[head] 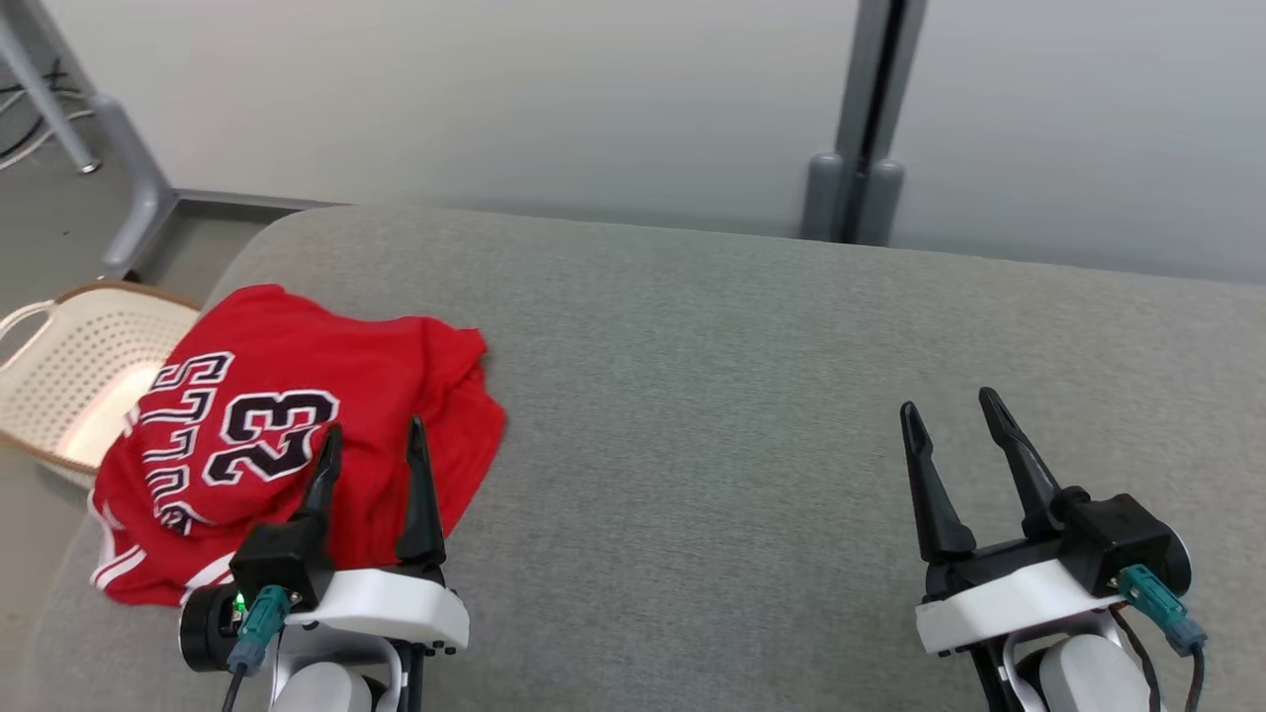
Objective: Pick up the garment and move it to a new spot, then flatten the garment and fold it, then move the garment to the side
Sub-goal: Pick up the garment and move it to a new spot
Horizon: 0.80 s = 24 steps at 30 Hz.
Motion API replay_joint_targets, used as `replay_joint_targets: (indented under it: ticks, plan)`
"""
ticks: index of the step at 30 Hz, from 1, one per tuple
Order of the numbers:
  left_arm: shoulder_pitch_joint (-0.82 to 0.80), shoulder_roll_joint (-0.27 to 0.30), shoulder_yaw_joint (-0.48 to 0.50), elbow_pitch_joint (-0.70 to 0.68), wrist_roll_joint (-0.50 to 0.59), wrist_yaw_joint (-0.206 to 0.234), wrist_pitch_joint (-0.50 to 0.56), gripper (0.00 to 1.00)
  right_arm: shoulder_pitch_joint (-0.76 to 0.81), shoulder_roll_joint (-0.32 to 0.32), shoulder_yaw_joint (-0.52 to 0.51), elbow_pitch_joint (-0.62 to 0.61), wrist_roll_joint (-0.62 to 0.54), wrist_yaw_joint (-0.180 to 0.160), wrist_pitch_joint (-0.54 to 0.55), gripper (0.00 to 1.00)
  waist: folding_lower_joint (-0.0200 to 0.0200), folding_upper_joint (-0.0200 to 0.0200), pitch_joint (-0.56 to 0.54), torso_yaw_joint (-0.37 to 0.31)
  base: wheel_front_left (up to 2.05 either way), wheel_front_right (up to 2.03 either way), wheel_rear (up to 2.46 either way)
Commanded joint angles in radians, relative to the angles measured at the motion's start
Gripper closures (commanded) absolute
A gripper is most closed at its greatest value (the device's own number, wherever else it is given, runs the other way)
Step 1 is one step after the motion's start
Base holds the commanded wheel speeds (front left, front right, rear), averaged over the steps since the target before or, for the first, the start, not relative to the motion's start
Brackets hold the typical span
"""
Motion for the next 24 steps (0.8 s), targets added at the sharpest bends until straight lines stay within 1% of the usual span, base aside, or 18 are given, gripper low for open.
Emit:
replay_joint_targets:
  ticks: [1,8,12,18,24]
  plan:
    - [-0.005,0.003,0.009,-0.007,0.009,-0.003,-0.002,0.0,0.002,-0.005,0.009,-0.001,0.005,0.0,-0.003,0.0,0.0,0.0,0.003,0.079,0.0,0.0,0.0]
    - [0.018,0.003,0.028,-0.026,0.023,-0.008,-0.002,0.0,0.011,-0.011,0.054,-0.001,0.023,0.0,-0.003,0.0,0.0,0.0,0.0,0.221,0.0,0.0,0.0]
    - [0.025,0.003,0.046,-0.033,0.014,-0.007,-0.002,0.0,0.002,-0.01,0.09,0.003,0.031,0.0,-0.002,0.0,0.0,0.0,0.004,0.277,0.0,0.0,0.0]
    - [0.044,0.003,0.085,-0.069,0.005,0.005,-0.002,0.0,-0.037,-0.016,0.156,0.021,0.047,0.0,-0.002,0.0,0.0,0.0,0.026,0.292,0.0,0.0,0.0]
    - [0.053,0.003,0.108,-0.081,0.008,0.003,-0.002,0.0,-0.051,-0.025,0.168,0.029,0.067,0.0,-0.002,0.0,0.0,0.0,0.027,0.291,0.0,0.0,0.0]
